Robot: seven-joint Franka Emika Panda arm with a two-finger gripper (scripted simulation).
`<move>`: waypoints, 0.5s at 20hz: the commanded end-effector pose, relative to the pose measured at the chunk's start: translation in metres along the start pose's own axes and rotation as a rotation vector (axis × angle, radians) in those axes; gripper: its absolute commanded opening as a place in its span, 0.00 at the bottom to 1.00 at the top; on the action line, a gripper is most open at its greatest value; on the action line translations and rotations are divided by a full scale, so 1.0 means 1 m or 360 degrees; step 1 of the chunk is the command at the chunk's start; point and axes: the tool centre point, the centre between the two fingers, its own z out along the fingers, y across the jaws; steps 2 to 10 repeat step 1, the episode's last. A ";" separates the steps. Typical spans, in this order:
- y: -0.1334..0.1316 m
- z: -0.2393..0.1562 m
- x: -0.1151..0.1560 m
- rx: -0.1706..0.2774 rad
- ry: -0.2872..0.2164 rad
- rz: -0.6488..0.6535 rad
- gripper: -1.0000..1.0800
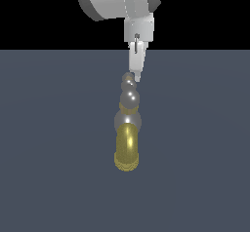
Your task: Turn on the faucet by rotating a designated handle.
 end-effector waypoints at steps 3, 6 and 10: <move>-0.003 -0.004 0.057 -0.0005 0.0033 -0.0113 0.00; -0.003 -0.004 0.057 -0.0005 0.0033 -0.0113 0.00; -0.003 -0.004 0.057 -0.0005 0.0033 -0.0113 0.00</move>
